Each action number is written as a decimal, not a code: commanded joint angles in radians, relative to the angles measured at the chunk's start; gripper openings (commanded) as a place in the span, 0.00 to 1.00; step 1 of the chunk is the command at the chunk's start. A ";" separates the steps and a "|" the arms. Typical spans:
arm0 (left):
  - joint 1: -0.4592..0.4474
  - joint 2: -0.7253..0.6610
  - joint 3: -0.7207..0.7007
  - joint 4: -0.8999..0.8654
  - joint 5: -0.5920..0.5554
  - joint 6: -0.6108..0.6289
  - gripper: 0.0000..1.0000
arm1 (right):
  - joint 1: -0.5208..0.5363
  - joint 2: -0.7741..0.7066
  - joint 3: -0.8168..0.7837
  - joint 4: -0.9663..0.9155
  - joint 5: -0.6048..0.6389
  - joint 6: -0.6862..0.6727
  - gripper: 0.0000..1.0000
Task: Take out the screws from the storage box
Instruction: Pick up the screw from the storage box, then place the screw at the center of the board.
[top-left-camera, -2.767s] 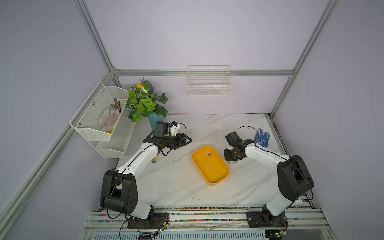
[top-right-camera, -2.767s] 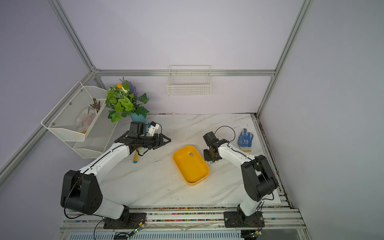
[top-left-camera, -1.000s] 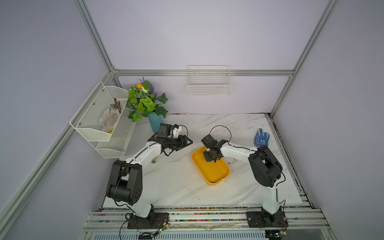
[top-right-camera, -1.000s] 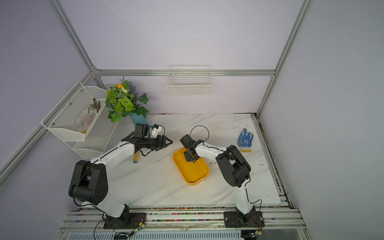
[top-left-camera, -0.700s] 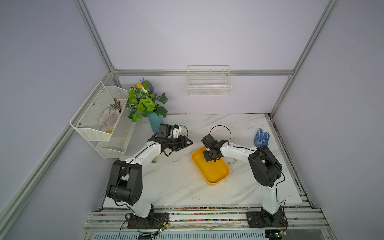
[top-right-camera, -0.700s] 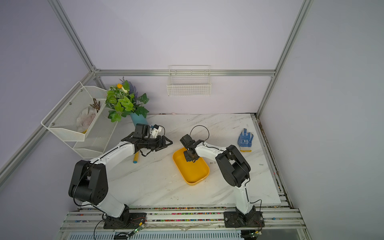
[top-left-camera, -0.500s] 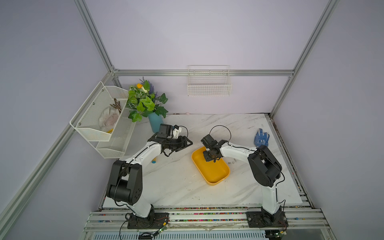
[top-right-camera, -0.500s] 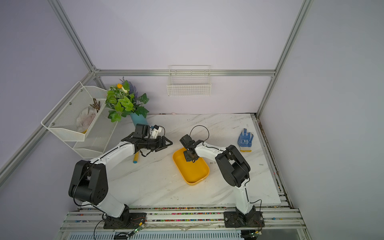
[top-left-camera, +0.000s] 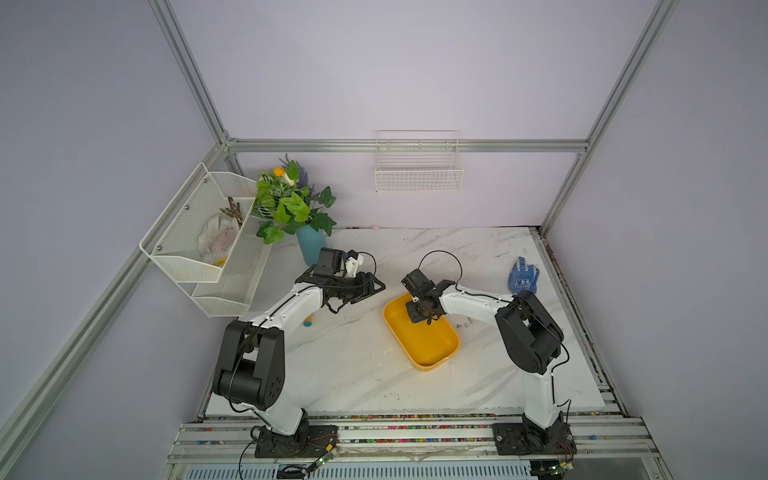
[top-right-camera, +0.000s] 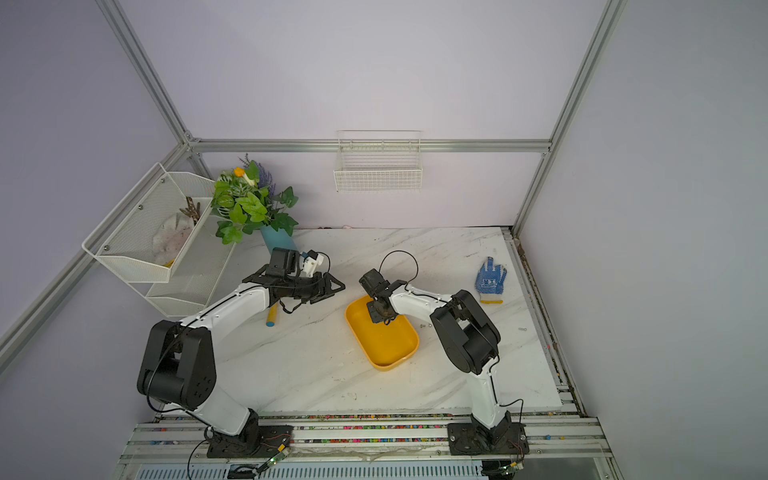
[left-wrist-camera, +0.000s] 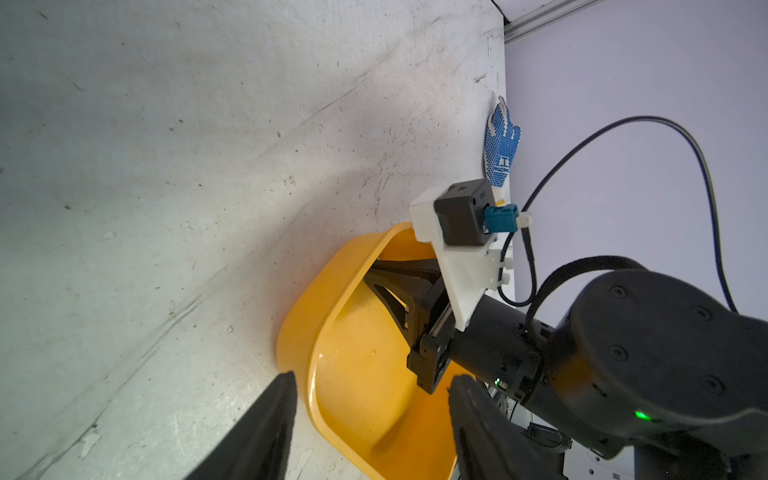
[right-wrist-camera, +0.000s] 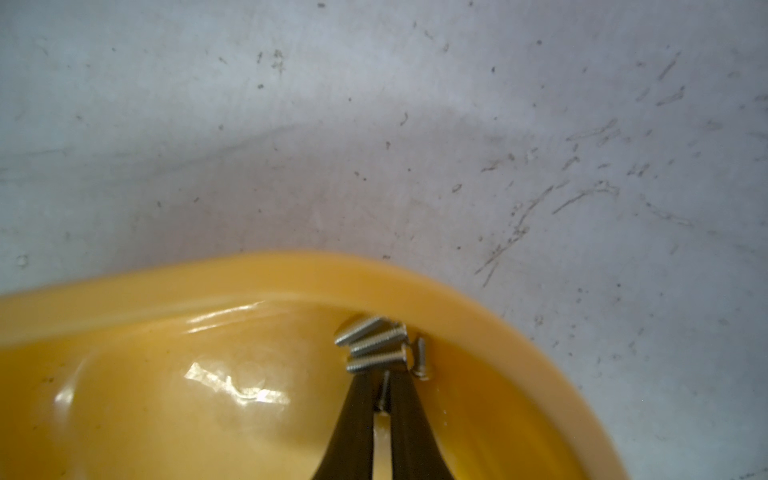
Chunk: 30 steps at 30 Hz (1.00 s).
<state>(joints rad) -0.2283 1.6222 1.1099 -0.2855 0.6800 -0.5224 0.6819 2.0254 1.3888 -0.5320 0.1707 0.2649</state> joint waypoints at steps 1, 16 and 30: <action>0.005 -0.021 -0.035 -0.023 0.002 0.019 0.63 | -0.005 0.022 -0.009 -0.035 0.009 0.000 0.06; 0.005 -0.022 -0.037 -0.011 0.008 0.018 0.63 | -0.005 -0.230 -0.043 -0.157 0.000 -0.010 0.06; 0.004 -0.016 -0.035 0.022 0.021 -0.002 0.64 | -0.071 -0.408 -0.168 -0.203 0.076 0.026 0.06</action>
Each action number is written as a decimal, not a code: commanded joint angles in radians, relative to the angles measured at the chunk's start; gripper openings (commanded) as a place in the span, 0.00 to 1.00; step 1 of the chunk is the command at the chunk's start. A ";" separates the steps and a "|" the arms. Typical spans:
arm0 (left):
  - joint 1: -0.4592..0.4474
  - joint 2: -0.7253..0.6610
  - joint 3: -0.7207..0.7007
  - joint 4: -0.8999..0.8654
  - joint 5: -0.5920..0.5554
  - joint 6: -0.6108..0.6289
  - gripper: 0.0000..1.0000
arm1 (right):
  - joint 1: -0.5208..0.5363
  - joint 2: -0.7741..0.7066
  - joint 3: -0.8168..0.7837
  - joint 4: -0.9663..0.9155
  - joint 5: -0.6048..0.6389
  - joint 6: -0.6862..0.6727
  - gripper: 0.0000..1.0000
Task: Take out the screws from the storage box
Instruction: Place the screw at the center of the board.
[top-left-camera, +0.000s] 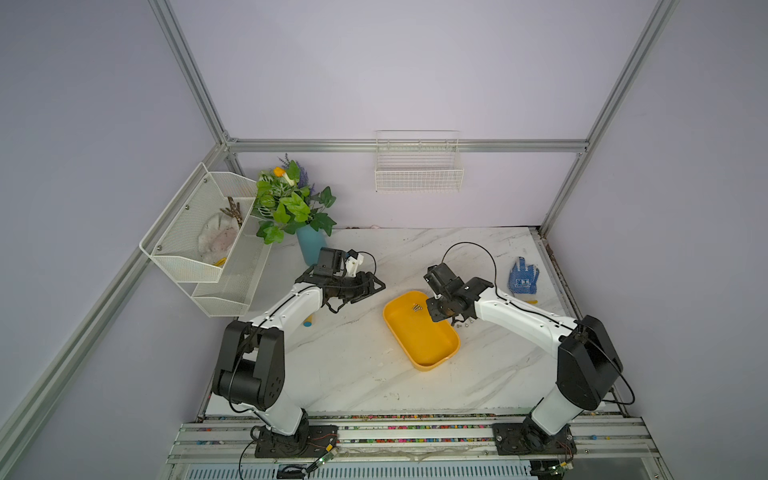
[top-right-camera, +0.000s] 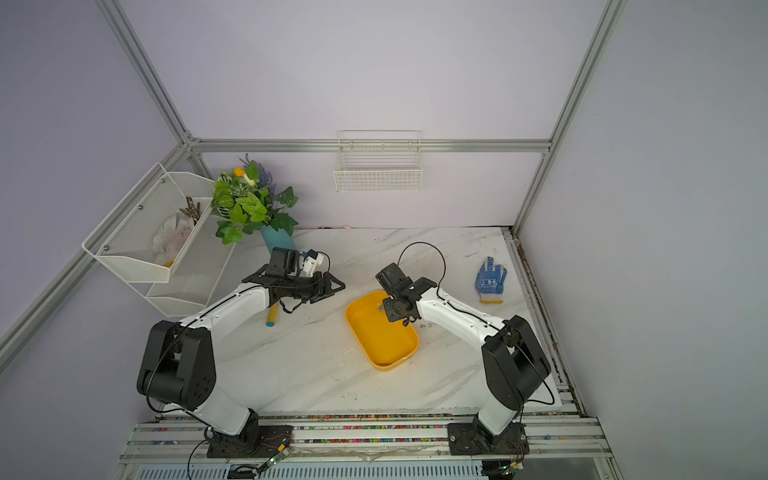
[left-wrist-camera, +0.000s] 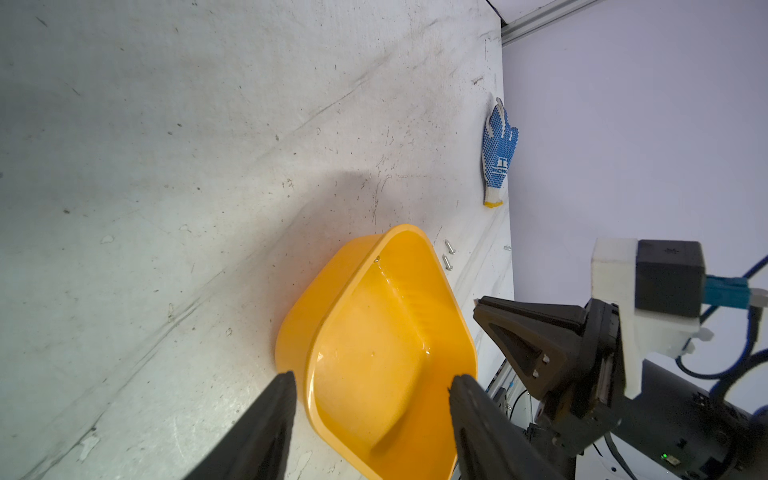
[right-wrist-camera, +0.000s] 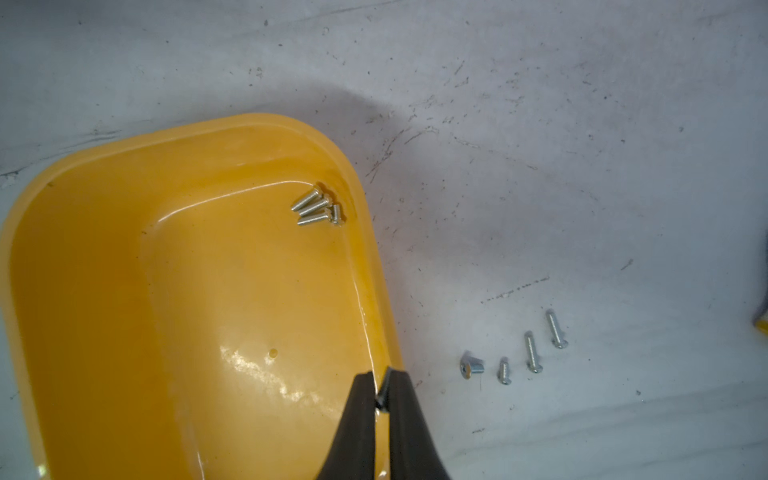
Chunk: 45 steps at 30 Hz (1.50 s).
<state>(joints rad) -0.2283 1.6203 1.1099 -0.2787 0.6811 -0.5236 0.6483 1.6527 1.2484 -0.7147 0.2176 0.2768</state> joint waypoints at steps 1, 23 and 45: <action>0.004 -0.016 -0.036 0.015 0.021 -0.001 0.64 | -0.052 -0.041 -0.038 -0.013 0.026 0.010 0.06; 0.004 -0.020 -0.058 0.034 0.046 -0.019 0.64 | -0.208 0.214 -0.075 0.126 -0.035 -0.037 0.08; -0.017 -0.001 -0.007 -0.036 -0.010 0.004 0.63 | -0.119 -0.033 -0.010 0.154 -0.276 -0.014 0.35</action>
<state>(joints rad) -0.2428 1.6199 1.0977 -0.2874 0.6868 -0.5377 0.4786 1.6375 1.2209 -0.6029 0.0360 0.2535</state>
